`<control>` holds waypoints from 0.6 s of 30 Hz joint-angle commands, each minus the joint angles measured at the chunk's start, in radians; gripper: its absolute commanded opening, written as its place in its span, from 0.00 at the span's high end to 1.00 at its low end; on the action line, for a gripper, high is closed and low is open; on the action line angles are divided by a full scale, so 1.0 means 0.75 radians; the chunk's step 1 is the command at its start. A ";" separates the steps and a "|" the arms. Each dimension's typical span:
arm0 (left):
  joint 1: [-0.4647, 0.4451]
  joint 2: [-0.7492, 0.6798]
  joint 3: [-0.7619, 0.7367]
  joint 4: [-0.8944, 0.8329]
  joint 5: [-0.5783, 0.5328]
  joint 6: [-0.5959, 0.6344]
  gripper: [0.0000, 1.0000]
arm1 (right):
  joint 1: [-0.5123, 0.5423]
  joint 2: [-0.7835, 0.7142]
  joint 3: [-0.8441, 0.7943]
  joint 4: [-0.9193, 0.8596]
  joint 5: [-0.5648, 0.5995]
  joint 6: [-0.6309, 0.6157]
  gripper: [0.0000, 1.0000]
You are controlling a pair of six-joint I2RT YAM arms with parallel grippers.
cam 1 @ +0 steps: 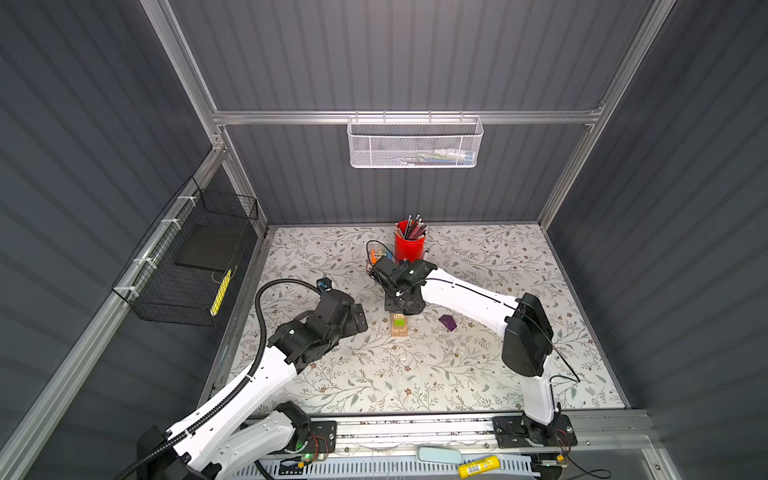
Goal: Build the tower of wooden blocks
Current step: 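Lift the wooden block with the right gripper and carry it over the cluster, then lower the wooden block upright against the cluster with the right gripper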
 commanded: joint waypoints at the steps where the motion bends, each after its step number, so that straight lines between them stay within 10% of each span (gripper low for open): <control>1: 0.008 -0.003 -0.012 -0.027 -0.011 0.023 0.00 | -0.006 0.034 0.029 -0.032 -0.006 0.007 0.73; 18: 0.011 -0.016 -0.011 -0.044 -0.019 0.019 0.00 | -0.014 0.063 0.035 -0.025 -0.030 0.011 0.52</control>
